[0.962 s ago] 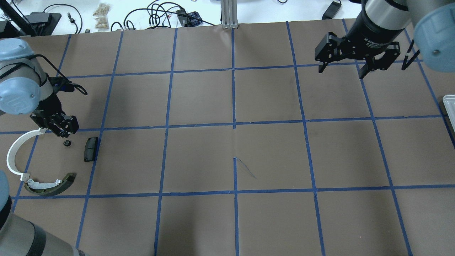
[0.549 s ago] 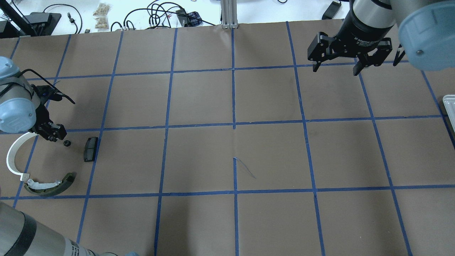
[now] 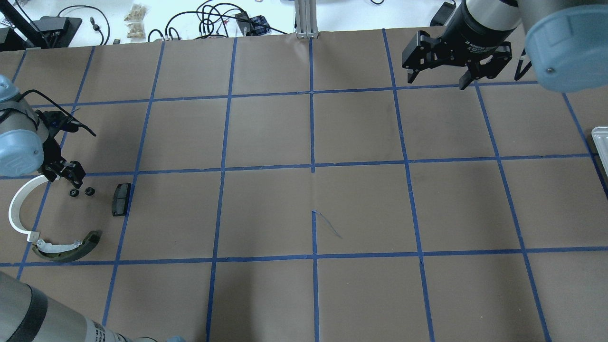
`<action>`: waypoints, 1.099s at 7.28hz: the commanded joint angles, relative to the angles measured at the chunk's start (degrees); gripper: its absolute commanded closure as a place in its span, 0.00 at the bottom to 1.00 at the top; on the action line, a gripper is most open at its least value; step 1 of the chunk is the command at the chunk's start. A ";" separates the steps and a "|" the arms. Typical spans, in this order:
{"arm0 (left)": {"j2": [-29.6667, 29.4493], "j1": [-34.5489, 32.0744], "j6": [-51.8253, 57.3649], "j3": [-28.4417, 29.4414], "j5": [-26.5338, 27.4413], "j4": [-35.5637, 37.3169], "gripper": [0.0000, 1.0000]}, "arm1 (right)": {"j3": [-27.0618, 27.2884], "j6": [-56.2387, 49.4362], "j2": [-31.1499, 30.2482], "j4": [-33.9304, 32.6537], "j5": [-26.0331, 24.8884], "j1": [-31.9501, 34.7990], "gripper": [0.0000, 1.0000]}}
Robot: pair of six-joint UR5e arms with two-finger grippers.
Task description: Place bearing gear from tray to pile
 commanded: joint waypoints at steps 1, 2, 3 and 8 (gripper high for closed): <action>5.51 -6.58 -9.79 2.27 -1.60 -9.22 0.00 | -0.12 -0.11 -0.30 0.56 0.72 0.00 0.00; 8.85 -12.73 -15.86 4.46 -2.57 -14.07 0.00 | 0.66 -0.97 -0.31 2.22 0.11 0.00 0.00; 11.32 -18.62 -22.53 6.92 -2.93 -18.29 0.00 | 1.37 -1.07 0.22 4.15 -0.07 0.00 0.00; 16.34 -37.72 -48.87 18.30 -11.28 -30.62 0.00 | 4.88 -3.44 1.60 5.13 -6.31 -0.35 0.00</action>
